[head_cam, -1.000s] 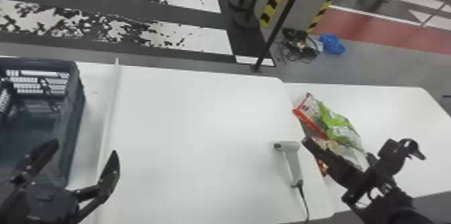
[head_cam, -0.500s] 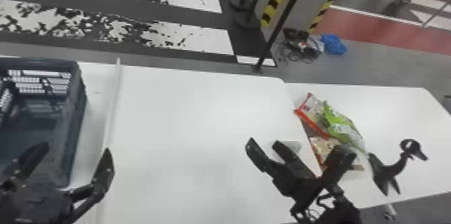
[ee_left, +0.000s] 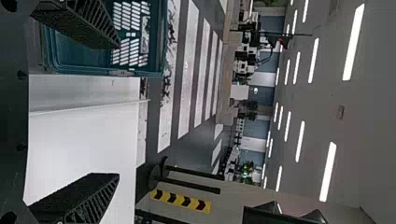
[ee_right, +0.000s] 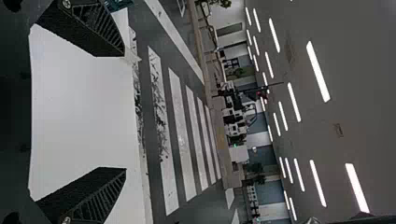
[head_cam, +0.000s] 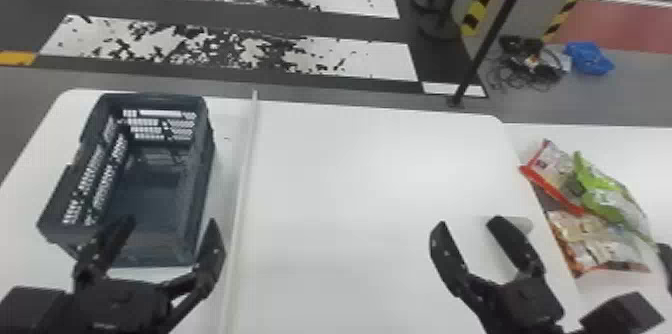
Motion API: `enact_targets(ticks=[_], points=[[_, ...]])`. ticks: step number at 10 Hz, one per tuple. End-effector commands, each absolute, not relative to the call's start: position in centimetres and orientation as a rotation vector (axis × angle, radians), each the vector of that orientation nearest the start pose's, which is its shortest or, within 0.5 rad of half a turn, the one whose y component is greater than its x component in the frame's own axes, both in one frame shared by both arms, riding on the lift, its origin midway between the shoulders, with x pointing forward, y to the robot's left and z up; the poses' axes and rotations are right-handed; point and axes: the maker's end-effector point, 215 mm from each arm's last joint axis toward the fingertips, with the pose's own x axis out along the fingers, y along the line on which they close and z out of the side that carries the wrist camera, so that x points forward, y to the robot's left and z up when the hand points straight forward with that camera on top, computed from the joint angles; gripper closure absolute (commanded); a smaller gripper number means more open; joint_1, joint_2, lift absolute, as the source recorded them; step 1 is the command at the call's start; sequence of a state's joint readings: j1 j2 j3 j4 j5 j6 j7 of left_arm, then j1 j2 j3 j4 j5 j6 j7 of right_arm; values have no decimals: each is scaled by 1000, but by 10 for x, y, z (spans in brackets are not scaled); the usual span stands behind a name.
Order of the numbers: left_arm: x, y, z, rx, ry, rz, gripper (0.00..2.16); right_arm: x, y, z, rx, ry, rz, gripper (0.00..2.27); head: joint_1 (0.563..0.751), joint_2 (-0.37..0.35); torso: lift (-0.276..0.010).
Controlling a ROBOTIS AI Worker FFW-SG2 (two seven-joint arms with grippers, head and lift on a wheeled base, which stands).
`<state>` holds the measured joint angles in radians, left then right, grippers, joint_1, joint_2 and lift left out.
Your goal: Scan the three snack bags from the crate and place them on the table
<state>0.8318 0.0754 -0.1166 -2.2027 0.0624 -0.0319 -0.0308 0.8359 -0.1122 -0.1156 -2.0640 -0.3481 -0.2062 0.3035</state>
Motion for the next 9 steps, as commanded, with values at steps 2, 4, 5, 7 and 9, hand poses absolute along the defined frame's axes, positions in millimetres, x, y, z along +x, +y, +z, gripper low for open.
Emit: enact_targets(ticks=[2, 4, 5, 7, 9], points=[[325, 152, -387, -80, 211, -182, -2, 312, -253, -373, 145, 31, 190, 49, 695, -155, -37], [323, 152, -384, -80, 195, -190, -2, 306, -258, -370, 122, 9, 192, 49, 695, -183, -37], [324, 153, -383, -78, 191, -187, -2, 305, -259, -370, 116, 12, 194, 49, 695, -194, -37], [324, 156, -383, -78, 181, -180, -2, 303, -262, -368, 107, 12, 194, 53, 695, -199, -37], [326, 161, -376, -79, 160, -172, -2, 305, -262, -364, 104, 5, 196, 70, 695, -198, -37]])
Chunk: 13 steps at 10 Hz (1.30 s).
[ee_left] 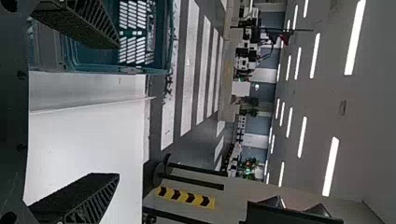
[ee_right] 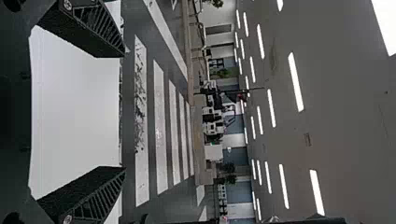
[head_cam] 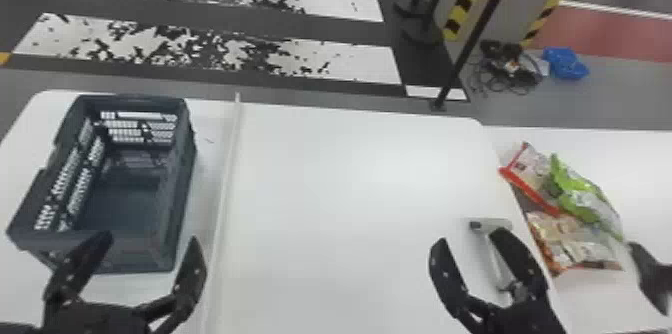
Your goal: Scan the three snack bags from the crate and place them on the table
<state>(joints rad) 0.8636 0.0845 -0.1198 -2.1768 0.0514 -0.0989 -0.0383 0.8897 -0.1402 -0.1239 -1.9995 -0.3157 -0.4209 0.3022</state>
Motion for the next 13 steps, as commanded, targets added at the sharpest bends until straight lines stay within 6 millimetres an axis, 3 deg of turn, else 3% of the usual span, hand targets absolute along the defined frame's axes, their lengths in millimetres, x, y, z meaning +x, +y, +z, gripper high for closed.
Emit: enact_targets(ticks=[1, 13], points=[[326, 162, -374, -81, 152, -170, -2, 305, -262, -363, 103, 2, 198, 70, 695, -192, -37], [323, 161, -365, -88, 111, -166, -2, 300, -265, -356, 99, -20, 191, 70, 695, -193, -37]])
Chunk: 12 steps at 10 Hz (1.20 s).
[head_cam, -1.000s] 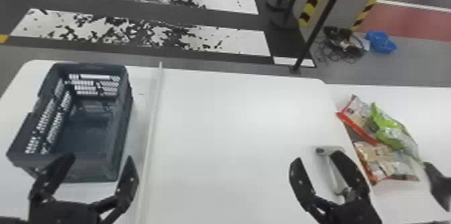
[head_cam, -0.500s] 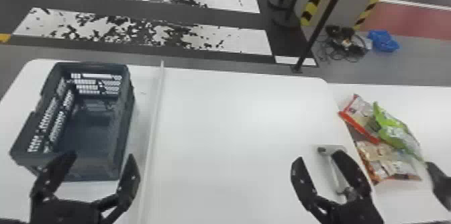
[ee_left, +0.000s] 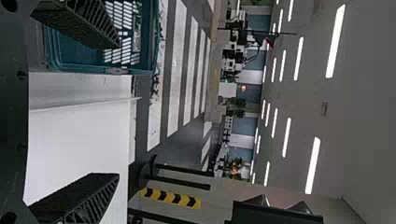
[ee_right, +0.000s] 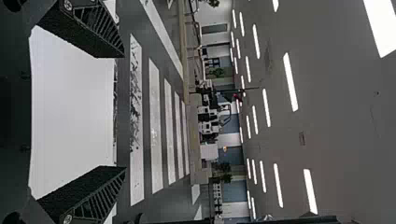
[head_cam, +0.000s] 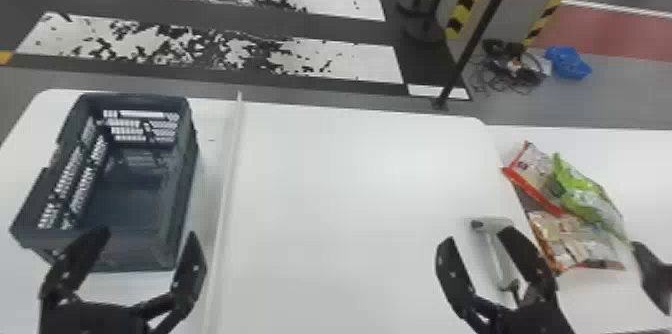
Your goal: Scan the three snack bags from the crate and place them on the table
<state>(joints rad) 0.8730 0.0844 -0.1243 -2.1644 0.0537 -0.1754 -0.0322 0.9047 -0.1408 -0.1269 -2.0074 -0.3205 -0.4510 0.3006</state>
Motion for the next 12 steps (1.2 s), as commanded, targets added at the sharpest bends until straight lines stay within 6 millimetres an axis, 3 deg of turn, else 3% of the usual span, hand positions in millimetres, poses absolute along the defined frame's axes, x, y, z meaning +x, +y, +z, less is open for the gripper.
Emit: enact_targets(ticks=[1, 12], points=[[323, 162, -365, -88, 113, -165, -2, 299, -266, -354, 98, -27, 189, 70, 695, -195, -37], [321, 161, -367, -89, 118, -164, -2, 298, -268, -353, 104, -32, 183, 70, 695, -202, -37]])
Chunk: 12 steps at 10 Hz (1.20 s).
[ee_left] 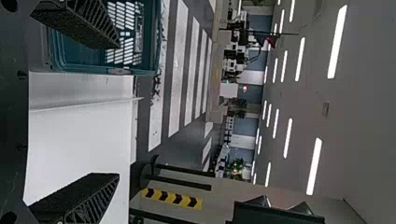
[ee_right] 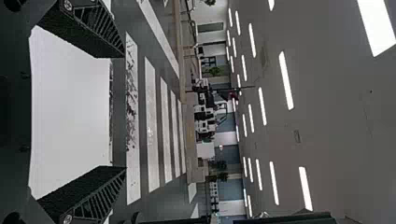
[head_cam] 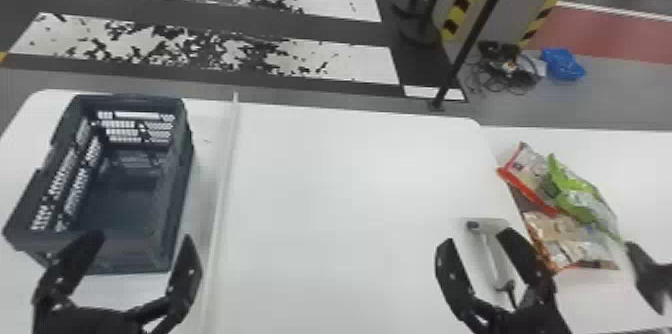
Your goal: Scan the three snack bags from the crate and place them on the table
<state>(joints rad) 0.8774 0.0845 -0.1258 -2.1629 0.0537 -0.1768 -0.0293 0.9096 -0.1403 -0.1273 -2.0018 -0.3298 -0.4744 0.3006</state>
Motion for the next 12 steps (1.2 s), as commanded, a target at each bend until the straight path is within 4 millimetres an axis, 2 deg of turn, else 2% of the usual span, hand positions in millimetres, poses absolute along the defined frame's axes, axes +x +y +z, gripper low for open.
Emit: enact_targets(ticks=[1, 12], points=[[321, 161, -366, -89, 115, -164, -2, 298, -268, -353, 104, -32, 183, 70, 695, -202, -37], [320, 159, -367, -86, 116, -168, -2, 293, -272, -346, 100, -64, 178, 73, 695, -212, -37]])
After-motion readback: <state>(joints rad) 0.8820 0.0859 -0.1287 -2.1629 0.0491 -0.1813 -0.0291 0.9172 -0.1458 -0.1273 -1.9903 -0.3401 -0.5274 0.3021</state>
